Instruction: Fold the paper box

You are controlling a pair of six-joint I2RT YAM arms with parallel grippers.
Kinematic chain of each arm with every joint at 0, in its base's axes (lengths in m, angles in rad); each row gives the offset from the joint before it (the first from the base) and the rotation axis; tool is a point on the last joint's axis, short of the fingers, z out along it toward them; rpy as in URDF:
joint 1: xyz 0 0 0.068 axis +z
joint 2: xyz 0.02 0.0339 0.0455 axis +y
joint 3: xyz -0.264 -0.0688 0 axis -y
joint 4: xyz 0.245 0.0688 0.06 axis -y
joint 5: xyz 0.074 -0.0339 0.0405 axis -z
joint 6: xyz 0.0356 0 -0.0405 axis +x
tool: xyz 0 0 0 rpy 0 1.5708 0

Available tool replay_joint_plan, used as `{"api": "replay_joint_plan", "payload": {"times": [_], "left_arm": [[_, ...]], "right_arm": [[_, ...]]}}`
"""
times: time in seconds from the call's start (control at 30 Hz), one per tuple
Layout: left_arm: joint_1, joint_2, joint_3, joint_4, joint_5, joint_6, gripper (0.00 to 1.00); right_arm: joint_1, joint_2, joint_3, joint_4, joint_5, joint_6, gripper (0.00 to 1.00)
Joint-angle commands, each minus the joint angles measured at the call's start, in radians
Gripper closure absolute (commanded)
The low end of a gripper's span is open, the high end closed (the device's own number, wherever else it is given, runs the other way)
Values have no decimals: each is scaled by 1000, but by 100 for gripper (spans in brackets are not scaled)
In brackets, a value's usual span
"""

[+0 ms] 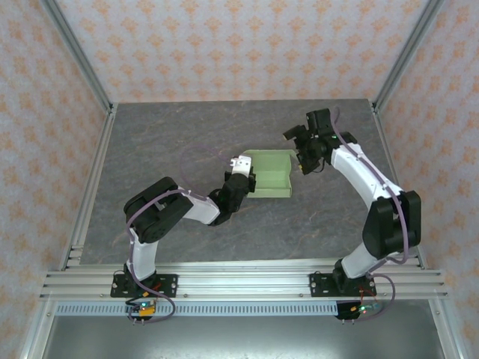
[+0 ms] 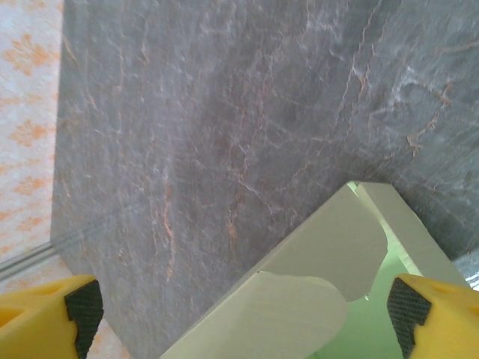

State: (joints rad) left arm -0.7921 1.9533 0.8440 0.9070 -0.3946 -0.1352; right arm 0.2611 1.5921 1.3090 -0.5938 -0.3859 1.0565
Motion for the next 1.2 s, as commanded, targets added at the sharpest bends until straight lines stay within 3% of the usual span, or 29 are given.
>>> {"api": "replay_joint_plan", "payload": {"times": [0.0,0.13,0.23,0.53,0.67,0.87,1.03,1.17], "left_arm": [[-12,29,-14,-8,-33,22,91],[-12,18,-15,-9,-15,20,90],[-13,0,-16,-12,10,8,86],[-13,-145,-62,-35,149,-22,55],[-13,-234,-104,-60,216,-49,47],[-12,-400,-193,-128,289,-155,44],[-11,-602,-232,-297,246,-288,41],[52,-739,-207,-529,178,-462,29]], "right_arm": [[-5,37,34,-72,-38,15,7],[3,60,-3,-15,-76,51,22],[12,63,-29,13,-73,71,28],[16,53,-95,62,6,78,41],[18,47,-120,83,13,89,43],[18,30,-160,125,13,115,45],[18,26,-170,135,3,122,45],[13,28,-155,121,-22,121,37]]}}
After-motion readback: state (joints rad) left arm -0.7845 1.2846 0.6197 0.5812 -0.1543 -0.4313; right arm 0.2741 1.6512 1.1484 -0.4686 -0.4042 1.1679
